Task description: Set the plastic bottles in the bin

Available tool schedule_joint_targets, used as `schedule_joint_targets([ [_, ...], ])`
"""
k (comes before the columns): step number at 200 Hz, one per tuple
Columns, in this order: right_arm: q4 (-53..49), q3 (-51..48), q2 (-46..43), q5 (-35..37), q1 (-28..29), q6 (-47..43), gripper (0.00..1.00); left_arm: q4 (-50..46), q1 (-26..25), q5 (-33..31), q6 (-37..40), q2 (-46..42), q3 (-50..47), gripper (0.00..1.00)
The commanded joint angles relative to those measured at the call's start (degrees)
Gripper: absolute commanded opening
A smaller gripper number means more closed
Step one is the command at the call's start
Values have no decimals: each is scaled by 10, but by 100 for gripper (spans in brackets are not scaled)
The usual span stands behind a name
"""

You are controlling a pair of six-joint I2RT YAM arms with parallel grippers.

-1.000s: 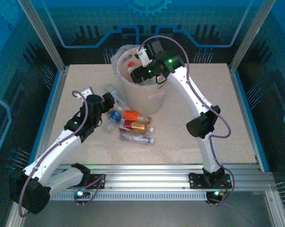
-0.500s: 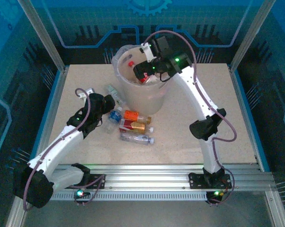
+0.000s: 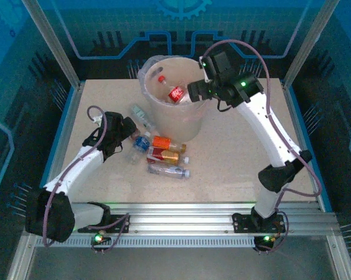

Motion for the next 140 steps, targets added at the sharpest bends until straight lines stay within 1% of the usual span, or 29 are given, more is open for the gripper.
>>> schedule_joint_targets([
  [1,21,-82,-64,32,-19,51,100,19,21,38,-10,35,9,99],
  [27,38,-195,-134,22,-55,94,100,25,36,62,-6,94,38,99],
  [70,50,-345,-207,-51,-146,149,100,34,51,82,2,188,93,99],
  [98,45,-399,-219,-72,-182,168,100,39,62,101,1,234,122,99],
  [140,43,-448,-209,-86,-195,177,100,36,69,116,-6,286,159,99],
])
